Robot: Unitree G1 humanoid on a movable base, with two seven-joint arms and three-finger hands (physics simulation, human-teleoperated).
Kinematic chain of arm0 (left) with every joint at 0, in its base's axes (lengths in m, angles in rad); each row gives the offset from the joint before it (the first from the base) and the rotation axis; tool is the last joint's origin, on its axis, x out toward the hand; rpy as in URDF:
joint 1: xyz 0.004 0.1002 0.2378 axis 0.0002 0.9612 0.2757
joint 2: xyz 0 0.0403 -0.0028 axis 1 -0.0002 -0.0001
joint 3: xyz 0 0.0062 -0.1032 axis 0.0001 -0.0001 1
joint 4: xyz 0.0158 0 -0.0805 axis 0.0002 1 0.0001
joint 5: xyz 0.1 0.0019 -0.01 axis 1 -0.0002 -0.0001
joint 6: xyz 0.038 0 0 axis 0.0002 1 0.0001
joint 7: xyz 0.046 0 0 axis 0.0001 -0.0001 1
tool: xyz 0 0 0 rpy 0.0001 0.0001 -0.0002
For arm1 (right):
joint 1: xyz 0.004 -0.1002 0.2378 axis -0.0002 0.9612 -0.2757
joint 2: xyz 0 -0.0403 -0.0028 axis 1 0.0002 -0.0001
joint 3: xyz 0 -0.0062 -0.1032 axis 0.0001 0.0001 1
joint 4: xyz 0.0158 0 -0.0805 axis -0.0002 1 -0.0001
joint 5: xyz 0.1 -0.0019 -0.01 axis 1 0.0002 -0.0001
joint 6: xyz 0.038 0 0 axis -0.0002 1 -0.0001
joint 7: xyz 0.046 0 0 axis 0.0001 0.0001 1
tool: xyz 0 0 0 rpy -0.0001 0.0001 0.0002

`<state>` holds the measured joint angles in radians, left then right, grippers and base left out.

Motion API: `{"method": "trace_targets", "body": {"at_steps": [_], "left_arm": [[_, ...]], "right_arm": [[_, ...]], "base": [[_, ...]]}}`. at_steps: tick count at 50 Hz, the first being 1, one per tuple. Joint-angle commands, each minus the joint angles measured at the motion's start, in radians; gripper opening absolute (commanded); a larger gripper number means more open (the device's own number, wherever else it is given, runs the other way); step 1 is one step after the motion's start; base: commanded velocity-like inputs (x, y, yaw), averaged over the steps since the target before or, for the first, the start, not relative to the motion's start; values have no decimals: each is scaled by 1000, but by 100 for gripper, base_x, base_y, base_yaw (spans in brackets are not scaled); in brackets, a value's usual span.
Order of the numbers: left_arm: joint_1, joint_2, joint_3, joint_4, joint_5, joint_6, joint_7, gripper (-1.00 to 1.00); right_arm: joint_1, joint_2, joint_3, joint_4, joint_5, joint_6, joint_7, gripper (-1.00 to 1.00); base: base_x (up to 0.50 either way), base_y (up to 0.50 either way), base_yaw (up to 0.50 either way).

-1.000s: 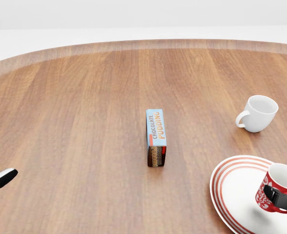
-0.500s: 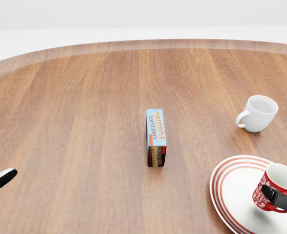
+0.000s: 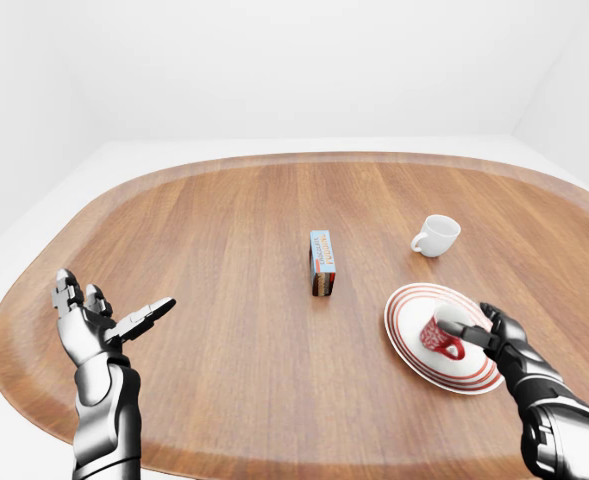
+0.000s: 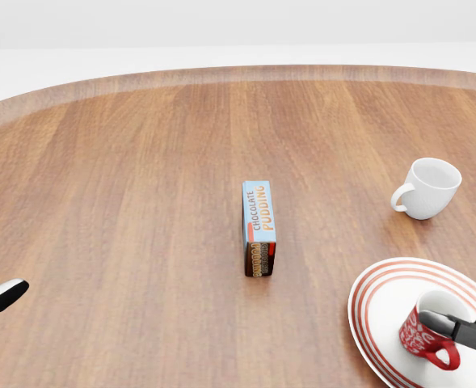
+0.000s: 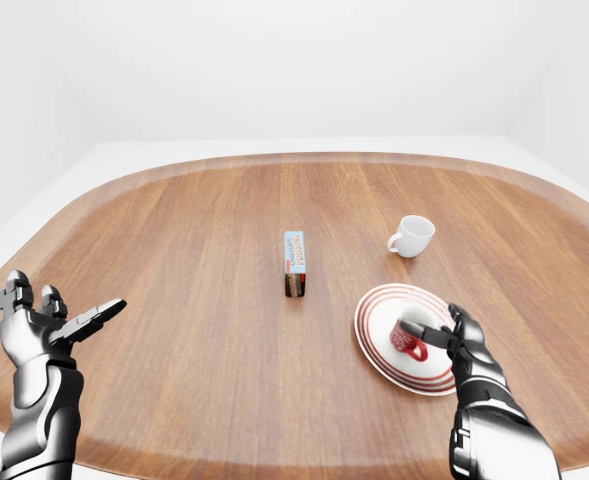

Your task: Pick up the red mug and put it on the plate

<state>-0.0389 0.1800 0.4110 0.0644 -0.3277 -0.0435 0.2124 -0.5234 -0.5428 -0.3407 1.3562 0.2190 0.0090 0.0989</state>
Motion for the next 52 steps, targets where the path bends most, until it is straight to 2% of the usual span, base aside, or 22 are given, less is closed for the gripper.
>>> {"method": "trace_targets", "body": {"at_steps": [1,6,9,11,13,14,16,17,21,29,33,39,42,52], "left_arm": [[1,1,0,-2,-1,2,1,100],[0,1,1,-2,-2,3,0,100],[-2,2,1,0,-1,3,1,100],[-1,2,1,-3,-2,5,2,100],[-2,2,1,-2,-1,5,2,100],[-3,3,1,0,-2,4,1,100],[-2,2,1,-5,-3,8,3,100],[0,2,1,-10,-2,11,4,100],[0,0,1,-9,-1,10,2,100],[-2,1,-1,2,1,1,1,100],[1,0,-1,-8,0,6,2,100],[-2,0,-2,5,2,-4,-1,100],[1,-1,-2,-4,1,2,1,100],[-1,0,-3,3,1,-3,0,100]], "right_arm": [[-6,-2,-12,-6,15,11,47,100],[-11,-5,-21,-8,45,5,76,100],[-31,-26,-33,-23,95,-3,140,100],[-63,-67,-45,-72,159,25,226,100],[-65,-106,-33,-175,202,65,242,100],[-10,-133,-56,-399,269,78,246,100],[137,-137,-119,-806,346,78,156,100],[211,-142,-188,-1034,402,78,113,100],[291,-138,-344,-1359,464,78,65,100],[314,-165,-500,-1597,567,78,-9,100],[326,-173,-535,-1649,599,78,-27,100],[326,-172,-523,-1636,586,78,-26,100],[325,-172,-521,-1635,584,78,-27,100],[325,-170,-519,-1634,581,78,-25,100]], "base": [[0,0,0],[0,0,0],[0,0,0],[0,0,0],[0,0,0],[0,0,0],[0,0,0],[0,0,0],[0,0,0],[0,0,0],[0,0,0],[0,0,0],[0,0,0],[0,0,0]]}}
